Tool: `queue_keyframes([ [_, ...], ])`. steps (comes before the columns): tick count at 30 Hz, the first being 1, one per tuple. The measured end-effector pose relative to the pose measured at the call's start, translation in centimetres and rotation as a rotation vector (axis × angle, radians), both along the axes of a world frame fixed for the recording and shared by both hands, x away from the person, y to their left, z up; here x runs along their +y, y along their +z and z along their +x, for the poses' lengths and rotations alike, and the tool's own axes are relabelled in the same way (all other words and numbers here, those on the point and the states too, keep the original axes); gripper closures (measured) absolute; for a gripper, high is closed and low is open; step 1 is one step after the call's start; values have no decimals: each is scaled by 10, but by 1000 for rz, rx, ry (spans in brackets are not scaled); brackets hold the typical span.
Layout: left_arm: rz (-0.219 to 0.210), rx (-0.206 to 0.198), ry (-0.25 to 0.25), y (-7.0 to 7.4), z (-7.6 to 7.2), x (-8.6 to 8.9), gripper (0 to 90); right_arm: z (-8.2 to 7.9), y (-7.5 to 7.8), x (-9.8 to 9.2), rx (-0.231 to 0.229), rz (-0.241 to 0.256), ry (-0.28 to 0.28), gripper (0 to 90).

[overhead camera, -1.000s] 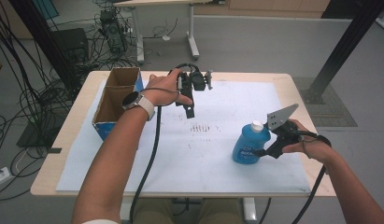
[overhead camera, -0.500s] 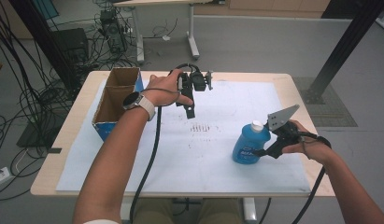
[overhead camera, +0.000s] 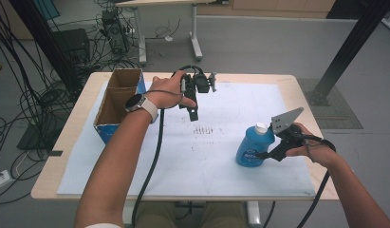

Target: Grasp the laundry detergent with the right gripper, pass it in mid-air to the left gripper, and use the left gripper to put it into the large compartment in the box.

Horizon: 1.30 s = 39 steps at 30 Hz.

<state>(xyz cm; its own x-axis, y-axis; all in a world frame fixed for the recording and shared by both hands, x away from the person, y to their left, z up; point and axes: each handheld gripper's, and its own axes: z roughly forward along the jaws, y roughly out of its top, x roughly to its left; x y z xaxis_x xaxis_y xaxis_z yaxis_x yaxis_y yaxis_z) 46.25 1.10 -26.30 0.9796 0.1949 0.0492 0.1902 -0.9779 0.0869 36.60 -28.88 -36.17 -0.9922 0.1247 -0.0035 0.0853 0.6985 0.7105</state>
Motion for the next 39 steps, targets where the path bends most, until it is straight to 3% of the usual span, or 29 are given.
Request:
queue_keyframes([
  [39, 5, 7, 6, -5, 1, 2, 115, 1, -10, -1, 2, 39, 2, 288],
])
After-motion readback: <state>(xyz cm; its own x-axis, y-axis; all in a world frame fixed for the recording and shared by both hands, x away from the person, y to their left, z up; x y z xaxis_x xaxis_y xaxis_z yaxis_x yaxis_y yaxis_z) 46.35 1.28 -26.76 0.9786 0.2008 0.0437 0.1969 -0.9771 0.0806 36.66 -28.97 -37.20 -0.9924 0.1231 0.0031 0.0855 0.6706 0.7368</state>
